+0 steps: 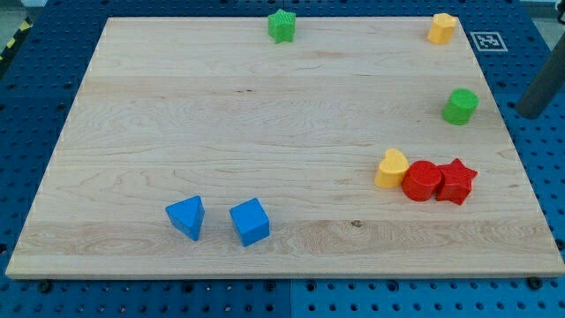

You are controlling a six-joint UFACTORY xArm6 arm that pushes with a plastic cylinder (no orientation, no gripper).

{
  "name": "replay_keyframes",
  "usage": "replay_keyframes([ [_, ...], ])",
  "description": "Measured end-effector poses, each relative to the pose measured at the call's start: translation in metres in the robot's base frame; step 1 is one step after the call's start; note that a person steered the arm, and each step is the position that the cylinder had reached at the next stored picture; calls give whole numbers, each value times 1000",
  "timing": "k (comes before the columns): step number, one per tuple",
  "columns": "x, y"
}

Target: Move the green circle to the left of the yellow heart

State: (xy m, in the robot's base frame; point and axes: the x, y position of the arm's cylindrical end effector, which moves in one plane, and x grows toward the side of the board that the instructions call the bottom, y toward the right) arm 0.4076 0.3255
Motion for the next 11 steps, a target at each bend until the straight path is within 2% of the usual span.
replay_keyframes([
  [2,-9,-74],
  [7,-16,-173],
  [11,75,-265],
])
